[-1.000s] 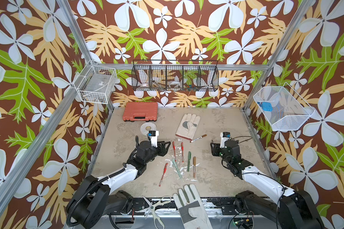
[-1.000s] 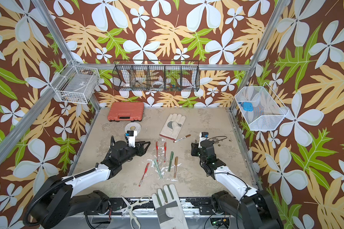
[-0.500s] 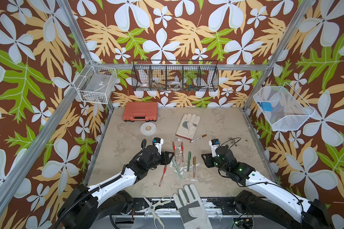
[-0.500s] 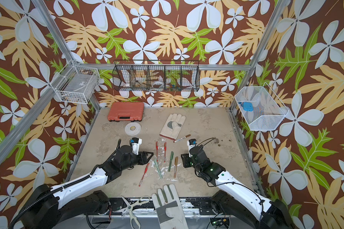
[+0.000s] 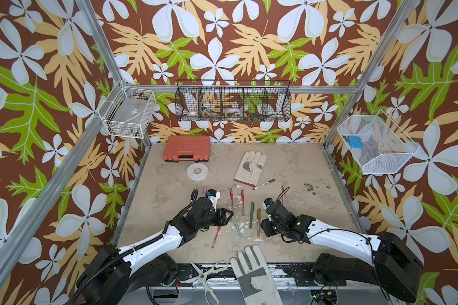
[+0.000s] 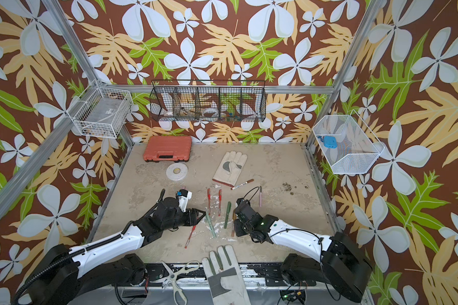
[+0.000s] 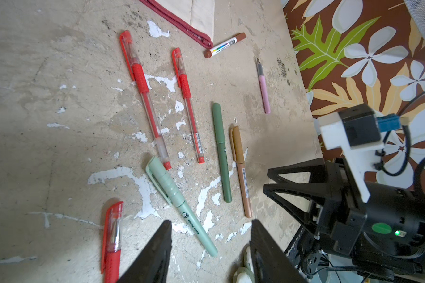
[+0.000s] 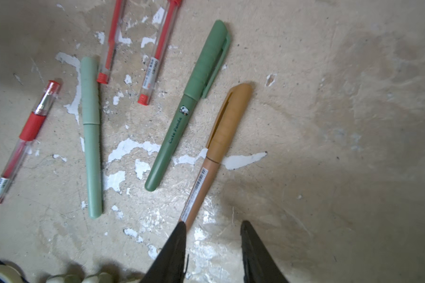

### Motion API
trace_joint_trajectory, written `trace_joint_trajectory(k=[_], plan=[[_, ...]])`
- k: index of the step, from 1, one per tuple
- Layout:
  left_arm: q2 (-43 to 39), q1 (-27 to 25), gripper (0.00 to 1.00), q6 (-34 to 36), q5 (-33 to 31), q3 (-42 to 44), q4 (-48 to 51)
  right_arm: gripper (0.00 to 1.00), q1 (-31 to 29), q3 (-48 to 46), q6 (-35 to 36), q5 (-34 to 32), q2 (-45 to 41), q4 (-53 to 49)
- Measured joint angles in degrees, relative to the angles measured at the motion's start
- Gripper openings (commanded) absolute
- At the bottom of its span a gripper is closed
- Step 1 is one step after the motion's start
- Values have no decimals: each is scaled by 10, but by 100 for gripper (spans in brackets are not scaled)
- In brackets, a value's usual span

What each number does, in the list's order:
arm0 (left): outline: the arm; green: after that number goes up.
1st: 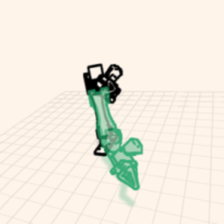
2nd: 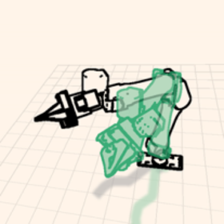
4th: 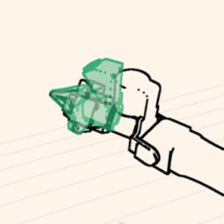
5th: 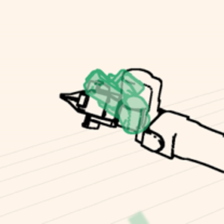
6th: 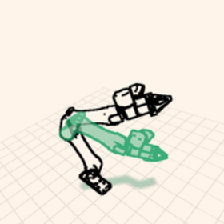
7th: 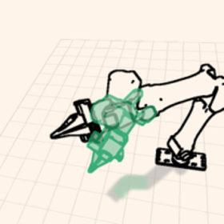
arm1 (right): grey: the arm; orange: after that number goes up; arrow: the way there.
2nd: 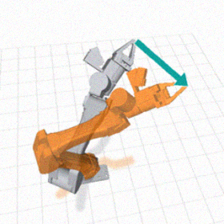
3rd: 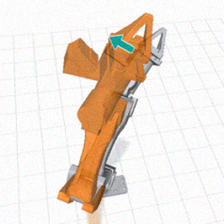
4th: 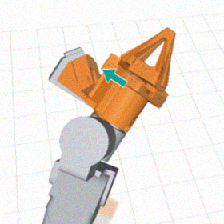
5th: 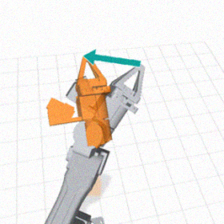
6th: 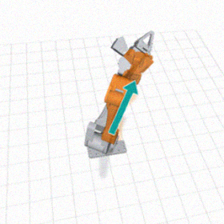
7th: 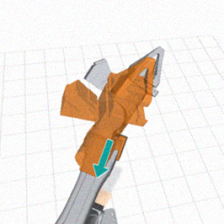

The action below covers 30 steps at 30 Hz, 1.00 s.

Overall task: Open the pen caps
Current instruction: 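Grasp the tan capped pen with the right gripper while the left gripper waits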

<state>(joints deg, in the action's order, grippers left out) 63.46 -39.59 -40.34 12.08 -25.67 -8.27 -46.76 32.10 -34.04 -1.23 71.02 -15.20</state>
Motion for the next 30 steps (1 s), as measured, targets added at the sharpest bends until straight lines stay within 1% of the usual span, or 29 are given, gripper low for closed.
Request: trace_joint_trajectory(k=[10, 20, 23, 26, 29, 30], plan=[[26, 0, 53, 2, 2, -10, -2, 39, -9, 35, 1, 9, 59, 23], [40, 0, 53, 12, 7, -11, -13, 36, -43, 54, 7, -57, 118, 17], [38, 0, 53, 13, 9, -11, -17, 31, -48, 49, 7, -70, 122, 16], [36, 0, 53, 13, 9, -10, -19, 30, -50, 46, 7, -82, 124, 16], [36, 0, 53, 13, 14, -9, -22, 22, -53, 42, 7, -92, 123, 17], [35, 0, 53, 13, 15, -9, -23, 22, -53, 41, 7, -93, 122, 17]])
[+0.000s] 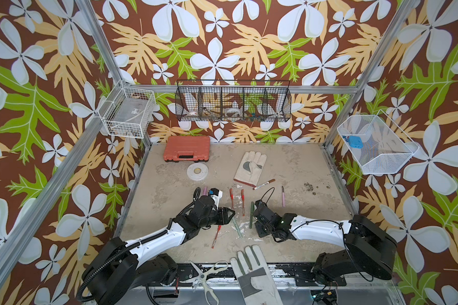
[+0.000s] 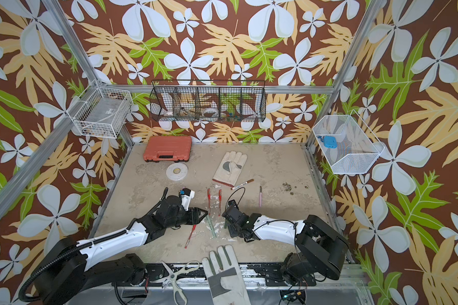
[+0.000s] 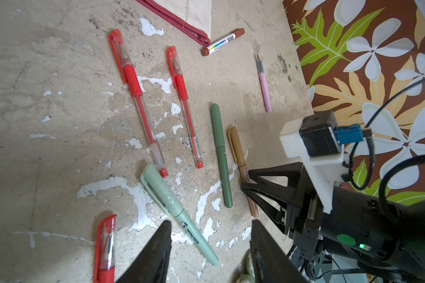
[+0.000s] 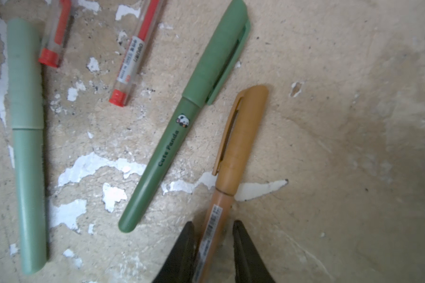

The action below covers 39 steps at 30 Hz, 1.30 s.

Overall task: Open the pen caps
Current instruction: 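Grasp the tan capped pen with the right gripper while the left gripper waits, then lift the tan pen upright with the right gripper toward the left gripper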

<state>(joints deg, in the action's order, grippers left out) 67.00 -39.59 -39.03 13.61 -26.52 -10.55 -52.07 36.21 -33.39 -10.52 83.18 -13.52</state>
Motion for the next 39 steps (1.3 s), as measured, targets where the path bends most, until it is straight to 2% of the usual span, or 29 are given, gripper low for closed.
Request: trace_joint_trajectory(k=[7, 13, 22, 27, 34, 39], plan=[[-8, 0, 53, 2, 0, 4, -2, 22, 0, -9, 0, -6, -7, 2], [-8, 0, 53, 2, 2, 0, -2, 14, 0, -11, 0, -15, -5, 6], [0, 0, 53, 1, 1, -16, 1, 8, -1, -17, 5, -28, -7, 23], [8, 0, 54, -13, 0, -21, -2, 6, 1, -8, 7, -43, -21, -16], [8, 2, 56, -29, -5, -57, -23, 5, 51, 33, 24, -43, -83, -45], [6, 26, 57, -32, 2, -86, -56, 4, 93, 80, 48, -28, -129, -50]])
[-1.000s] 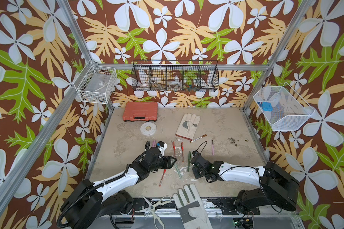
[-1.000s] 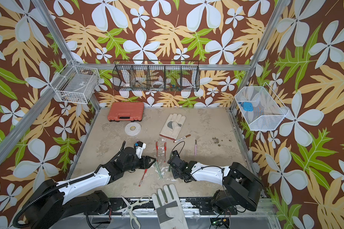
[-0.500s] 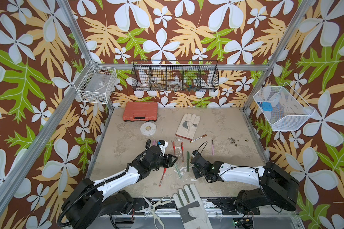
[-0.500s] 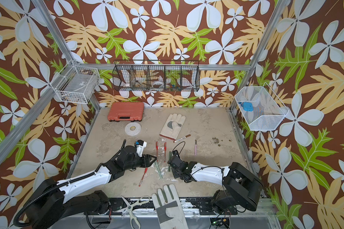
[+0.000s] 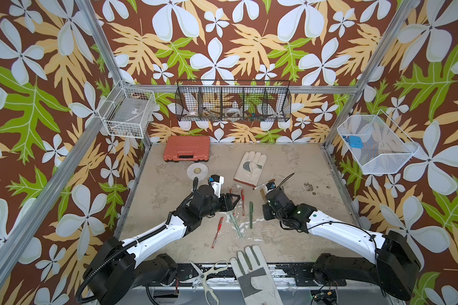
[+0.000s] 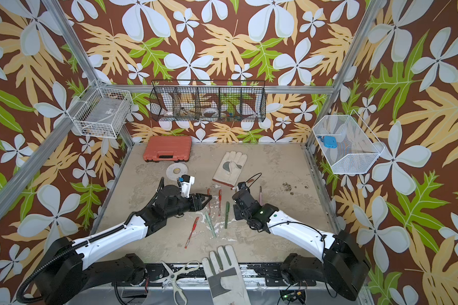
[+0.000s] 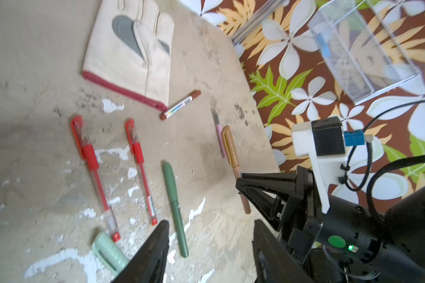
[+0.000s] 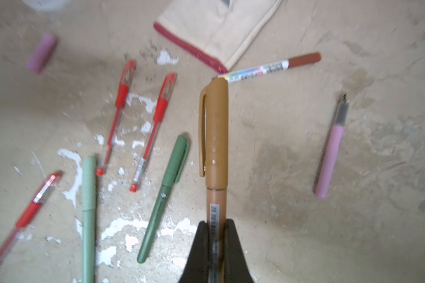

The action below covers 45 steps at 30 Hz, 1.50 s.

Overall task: Open the pen caps
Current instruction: 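Lift the tan pen upright with the right gripper toward the left gripper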

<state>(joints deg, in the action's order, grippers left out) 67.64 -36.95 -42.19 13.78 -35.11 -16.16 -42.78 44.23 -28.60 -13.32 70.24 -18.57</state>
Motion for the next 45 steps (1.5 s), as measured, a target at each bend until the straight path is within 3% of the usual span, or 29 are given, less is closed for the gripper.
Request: trace_joint_trajectory(k=[5, 9, 16, 28, 45], plan=[[-6, 44, 57, -31, 41, 17, -87, 4, 3, 49, 28, 18, -40, 19], [-6, 50, 58, -40, 66, 20, -153, 3, 4, 68, 59, 41, -50, 49], [-7, 51, 58, -11, 88, 74, -252, 2, 5, 14, 120, 129, -59, 146], [-13, 51, 58, 10, 92, 96, -286, 2, 4, -55, 139, 254, -49, 254], [0, 45, 45, 3, 142, 94, -303, 2, -23, -52, 157, 306, -34, 285]])
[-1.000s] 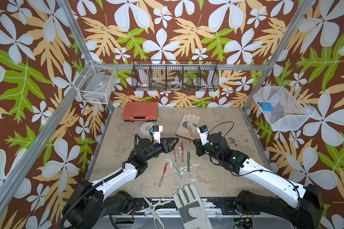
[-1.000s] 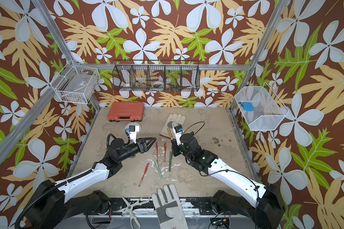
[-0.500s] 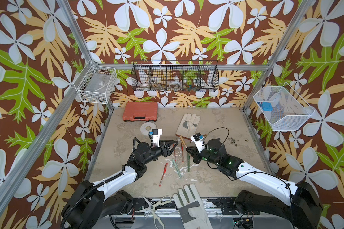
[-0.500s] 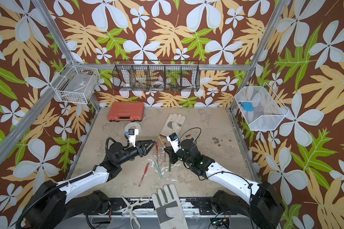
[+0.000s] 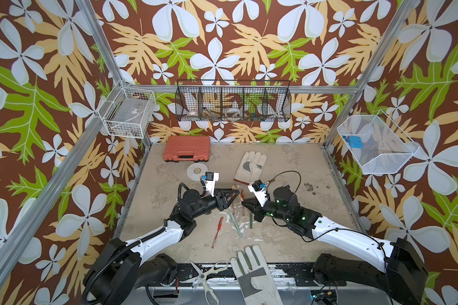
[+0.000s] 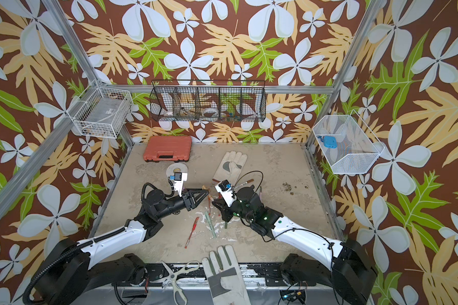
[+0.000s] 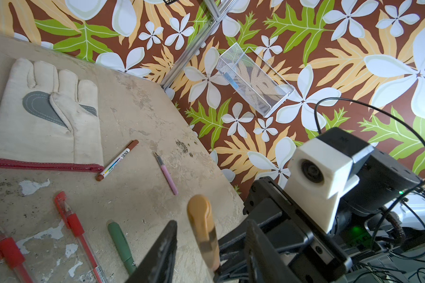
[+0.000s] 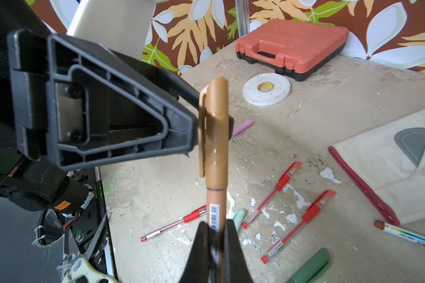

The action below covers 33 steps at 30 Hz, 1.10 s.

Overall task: Open the pen caps
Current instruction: 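Lift the tan pen upright with the right gripper toward the left gripper, then close the left gripper on the tan pen's cap above the right gripper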

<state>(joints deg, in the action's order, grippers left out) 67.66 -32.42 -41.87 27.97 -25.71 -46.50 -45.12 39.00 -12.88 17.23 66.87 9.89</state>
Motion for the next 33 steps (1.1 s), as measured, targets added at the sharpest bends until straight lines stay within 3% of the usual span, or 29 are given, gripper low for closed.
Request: trace_joint_trajectory(k=[5, 12, 14, 17, 20, 22, 28, 33], plan=[[8, 0, 40, 0, 7, 0, -4, 2, -2, 0, 0, 8, 7, 8], [22, 0, 17, -2, 10, 0, -5, 3, -6, 0, 0, 11, 9, 13], [22, -1, 11, -10, 17, 0, -13, 8, -7, 0, 4, 11, 9, 11], [19, -1, 1, -10, 18, 0, -17, 24, -9, 1, 4, 7, 7, 12], [9, -1, 0, 0, 11, 5, -18, 43, -9, 1, 5, 8, 0, 12], [4, -1, 0, 1, 7, 7, -17, 49, -9, 1, 10, 7, -9, 12], [-1, -1, 0, 30, 5, 11, -17, 44, -5, -10, 13, 13, -31, 12], [6, -1, 0, 35, 19, 12, -28, 40, 18, -21, 14, 61, -37, 16]])
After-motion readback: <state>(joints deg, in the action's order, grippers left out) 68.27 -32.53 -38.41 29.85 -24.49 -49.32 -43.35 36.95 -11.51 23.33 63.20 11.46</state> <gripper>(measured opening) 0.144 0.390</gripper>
